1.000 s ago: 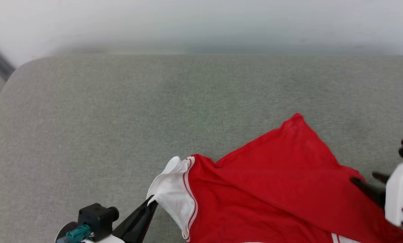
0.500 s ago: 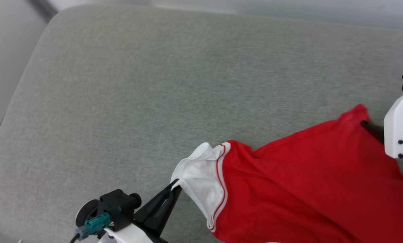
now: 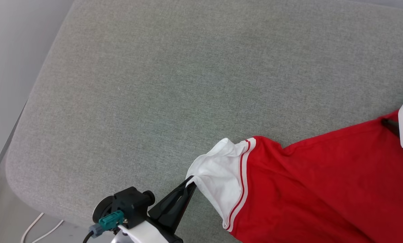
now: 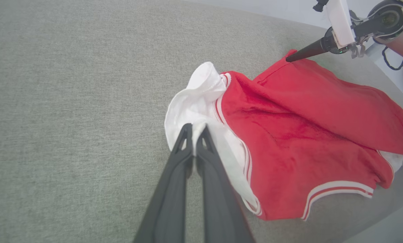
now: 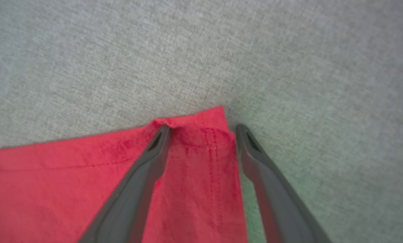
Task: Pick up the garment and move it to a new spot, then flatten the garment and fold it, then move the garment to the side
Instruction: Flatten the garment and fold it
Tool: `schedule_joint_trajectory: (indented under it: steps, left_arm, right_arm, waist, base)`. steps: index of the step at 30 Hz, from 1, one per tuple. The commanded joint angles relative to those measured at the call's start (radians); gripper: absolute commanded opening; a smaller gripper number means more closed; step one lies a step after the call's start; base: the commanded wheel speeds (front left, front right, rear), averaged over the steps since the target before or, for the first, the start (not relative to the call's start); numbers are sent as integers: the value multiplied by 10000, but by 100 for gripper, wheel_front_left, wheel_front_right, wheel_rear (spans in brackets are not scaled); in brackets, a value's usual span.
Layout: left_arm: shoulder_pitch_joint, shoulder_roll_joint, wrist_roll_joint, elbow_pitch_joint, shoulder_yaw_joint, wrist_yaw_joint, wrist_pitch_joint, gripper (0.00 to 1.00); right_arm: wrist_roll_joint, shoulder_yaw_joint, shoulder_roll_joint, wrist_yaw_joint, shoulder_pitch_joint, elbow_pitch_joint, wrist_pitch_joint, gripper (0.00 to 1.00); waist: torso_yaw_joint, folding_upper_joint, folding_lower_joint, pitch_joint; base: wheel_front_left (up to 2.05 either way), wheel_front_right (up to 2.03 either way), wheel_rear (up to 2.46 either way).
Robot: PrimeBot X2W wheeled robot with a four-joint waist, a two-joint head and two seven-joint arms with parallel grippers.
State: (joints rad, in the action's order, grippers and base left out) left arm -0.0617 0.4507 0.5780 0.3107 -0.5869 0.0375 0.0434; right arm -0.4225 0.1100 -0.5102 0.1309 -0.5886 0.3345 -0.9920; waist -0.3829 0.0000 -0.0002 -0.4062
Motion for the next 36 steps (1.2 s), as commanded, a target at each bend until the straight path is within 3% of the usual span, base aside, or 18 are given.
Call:
schedule_joint_trajectory:
  steps: [1,2,3,4,13,20,25,36]
  left_arm:
    - [-136,-61,23,-47,-27,-33,-55,0]
    - [-147,-78,35,-90,-29,-42,-74,0]
    - [-164,-88,49,-128,-29,-45,-96,0]
    - [-184,-93,53,-161,-15,-45,-104,0]
    - [-201,166,-1,-151,220,78,-123,0]
    - [-241,696,10,229,703,313,54,0]
    - [-428,1002,64,538,1264,533,16,0]
    - [-1286,1321,66,1419,2447,987,-195,0]
  right_arm:
    - [-21,518,355,-4,926,774,-246,100]
    - [3,617,333,-4,1028,831,-266,46]
    - [69,713,288,-3,1091,886,-266,17]
    - [84,805,254,-3,1131,911,-259,0]
    - [-1,702,234,-3,526,802,921,0]
    - [-274,731,314,-4,-113,642,2433,0]
    - [-660,780,262,-6,-335,380,2927,0]
    - [-1273,698,353,-4,-617,-1635,3362,0]
  waist:
    - [-50,0,2,-41]
    - [-57,0,2,-35]
    - [-53,0,2,-20]
    - [-43,0,2,8]
    - [457,0,2,816]
    - [1357,0,2,1999]
    - [2039,0,2,2721]
    - [3368,0,2,3671]
  base:
    - [0,0,0]
    - [0,0,0]
    - [0,0,0]
    - [0,0,0]
    - [0,0,0]
    - [0,0,0]
    - [0,0,0]
    - [0,0,0]
